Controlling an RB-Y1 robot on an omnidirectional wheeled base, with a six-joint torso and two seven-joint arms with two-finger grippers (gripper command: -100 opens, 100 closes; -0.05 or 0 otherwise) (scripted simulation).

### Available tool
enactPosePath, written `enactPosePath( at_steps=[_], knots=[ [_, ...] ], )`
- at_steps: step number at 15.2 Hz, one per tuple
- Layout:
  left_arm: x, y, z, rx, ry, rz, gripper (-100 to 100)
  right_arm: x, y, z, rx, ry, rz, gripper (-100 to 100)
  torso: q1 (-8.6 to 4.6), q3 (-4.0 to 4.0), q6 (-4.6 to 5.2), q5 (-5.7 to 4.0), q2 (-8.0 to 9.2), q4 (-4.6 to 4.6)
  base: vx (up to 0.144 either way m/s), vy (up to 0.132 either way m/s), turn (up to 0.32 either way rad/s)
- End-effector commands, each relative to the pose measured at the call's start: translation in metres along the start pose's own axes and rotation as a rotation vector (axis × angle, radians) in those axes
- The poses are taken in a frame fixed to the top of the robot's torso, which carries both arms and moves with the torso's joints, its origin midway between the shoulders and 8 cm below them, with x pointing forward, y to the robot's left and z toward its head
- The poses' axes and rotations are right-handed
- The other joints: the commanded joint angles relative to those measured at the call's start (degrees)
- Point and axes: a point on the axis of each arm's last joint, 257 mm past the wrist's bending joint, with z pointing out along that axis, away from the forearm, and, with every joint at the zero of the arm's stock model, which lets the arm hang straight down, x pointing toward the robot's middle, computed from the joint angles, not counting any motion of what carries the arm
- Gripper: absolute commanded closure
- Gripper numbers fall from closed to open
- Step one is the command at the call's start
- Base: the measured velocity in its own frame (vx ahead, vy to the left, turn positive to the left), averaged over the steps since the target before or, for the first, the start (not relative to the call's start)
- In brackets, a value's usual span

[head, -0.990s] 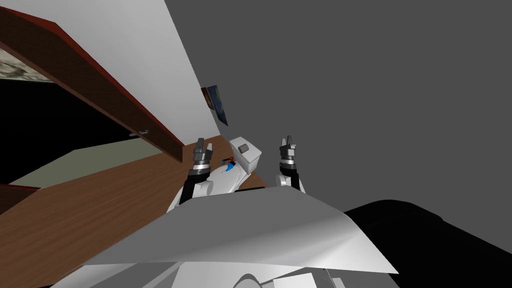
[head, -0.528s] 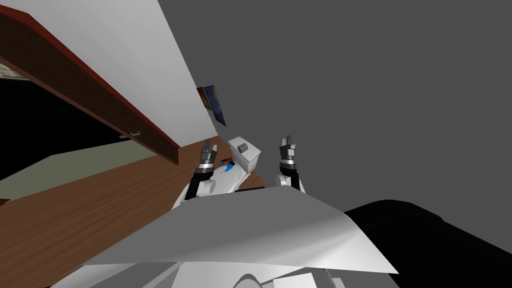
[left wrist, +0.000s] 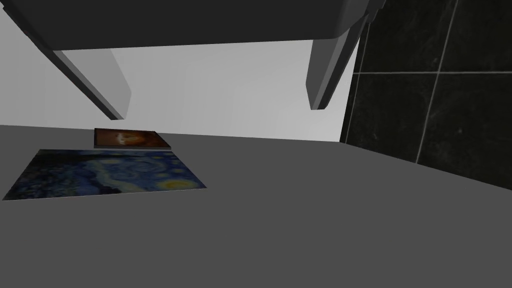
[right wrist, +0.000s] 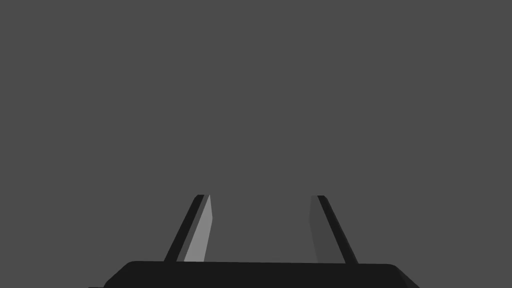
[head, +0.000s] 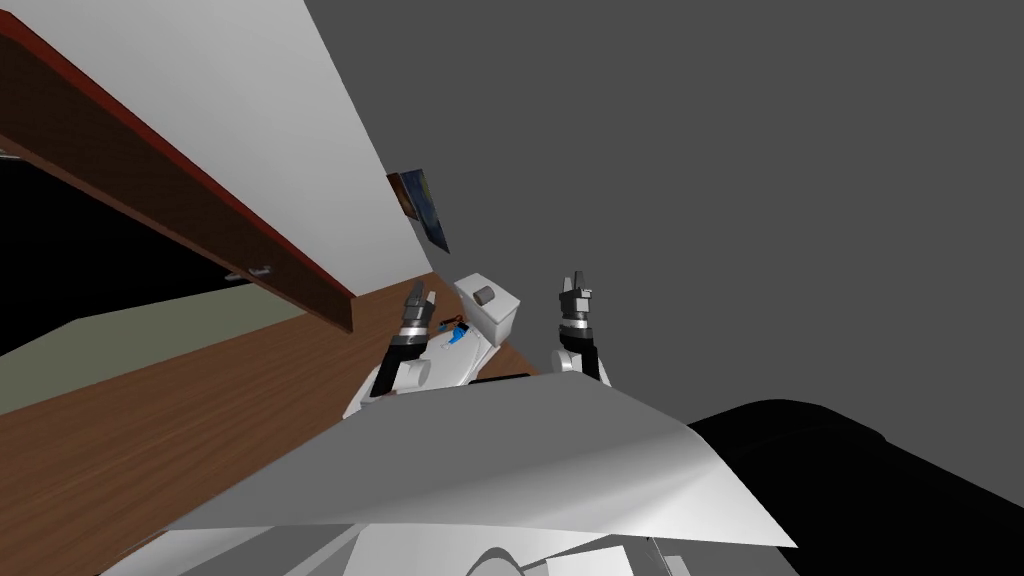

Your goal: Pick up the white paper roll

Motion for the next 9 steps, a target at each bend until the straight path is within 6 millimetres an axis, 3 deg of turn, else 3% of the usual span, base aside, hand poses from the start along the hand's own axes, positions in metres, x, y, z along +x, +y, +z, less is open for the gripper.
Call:
enactPosePath(
  at_steps=[1,4,9],
  knots=[
    [-0.0006,0.0142,0.0002,-0.027,0.018,-0.001,-100,0.0,0.0,0.0,0.0,0.0,0.0,0,0.0,0.0,0.0,0.0,0.0,0.0,-0.051,0.06,-0.18],
    [-0.0006,0.0209,0.0002,-0.04,0.026,-0.001,-100,0.0,0.0,0.0,0.0,0.0,0.0,0,-0.01,0.0,-0.01,0.01,-0.01,0.01,-0.033,0.038,-0.114],
    [-0.0006,0.0209,0.0002,-0.04,0.026,-0.001,-100,0.0,0.0,-0.0001,0.0,0.0,0.0,0,-0.24,-0.1,-0.03,-0.05,-0.18,-0.03,0.001,-0.002,0.005]
  ],
)
